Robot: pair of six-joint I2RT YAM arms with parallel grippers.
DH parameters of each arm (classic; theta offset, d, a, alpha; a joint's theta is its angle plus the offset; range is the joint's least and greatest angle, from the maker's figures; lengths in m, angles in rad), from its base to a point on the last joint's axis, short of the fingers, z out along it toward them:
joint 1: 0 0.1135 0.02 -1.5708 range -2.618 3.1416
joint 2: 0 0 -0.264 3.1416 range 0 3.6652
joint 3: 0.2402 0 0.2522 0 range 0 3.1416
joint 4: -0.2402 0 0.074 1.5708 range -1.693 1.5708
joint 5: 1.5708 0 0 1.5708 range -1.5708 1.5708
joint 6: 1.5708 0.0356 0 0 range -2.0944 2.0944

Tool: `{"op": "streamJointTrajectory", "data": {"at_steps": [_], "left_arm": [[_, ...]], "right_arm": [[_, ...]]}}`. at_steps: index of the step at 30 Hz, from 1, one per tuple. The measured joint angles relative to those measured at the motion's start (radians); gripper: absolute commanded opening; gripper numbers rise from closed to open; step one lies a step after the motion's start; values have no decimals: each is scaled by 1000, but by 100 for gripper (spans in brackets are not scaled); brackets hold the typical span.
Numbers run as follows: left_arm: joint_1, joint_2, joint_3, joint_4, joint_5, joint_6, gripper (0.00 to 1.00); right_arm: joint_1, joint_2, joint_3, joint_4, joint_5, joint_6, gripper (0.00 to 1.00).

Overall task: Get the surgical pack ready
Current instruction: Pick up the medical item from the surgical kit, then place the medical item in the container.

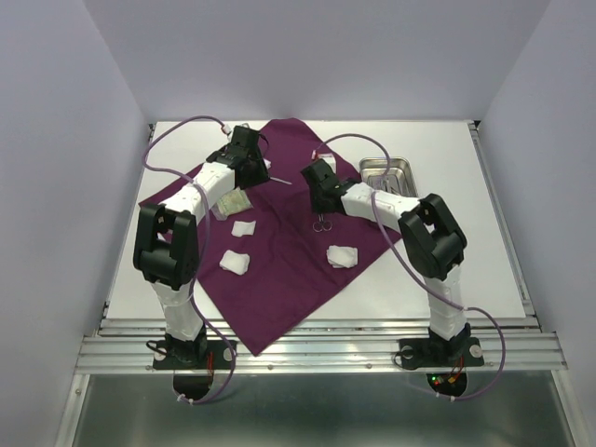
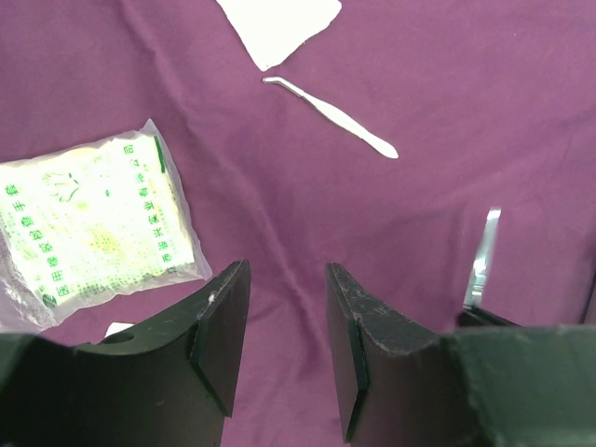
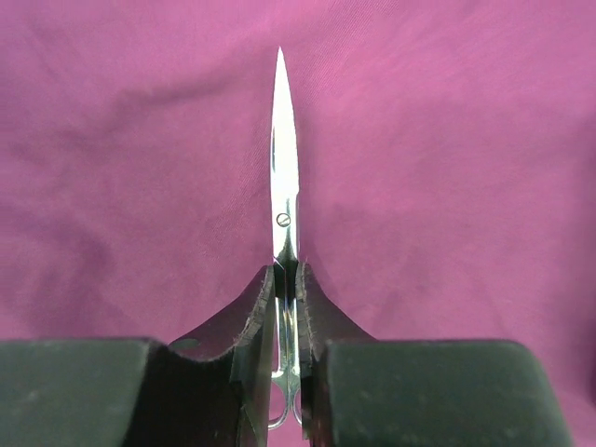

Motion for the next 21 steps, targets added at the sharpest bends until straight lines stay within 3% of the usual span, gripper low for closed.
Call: {"op": "streamJointTrajectory", "data": {"at_steps": [12, 21], "left_arm": [[0, 0, -8, 8, 3, 0, 49], [0, 0, -26, 21, 35, -1, 49]], "right_arm": [[-23, -159, 23, -2, 118, -60, 4], [-225, -280, -56, 10, 155, -87, 6]]}}
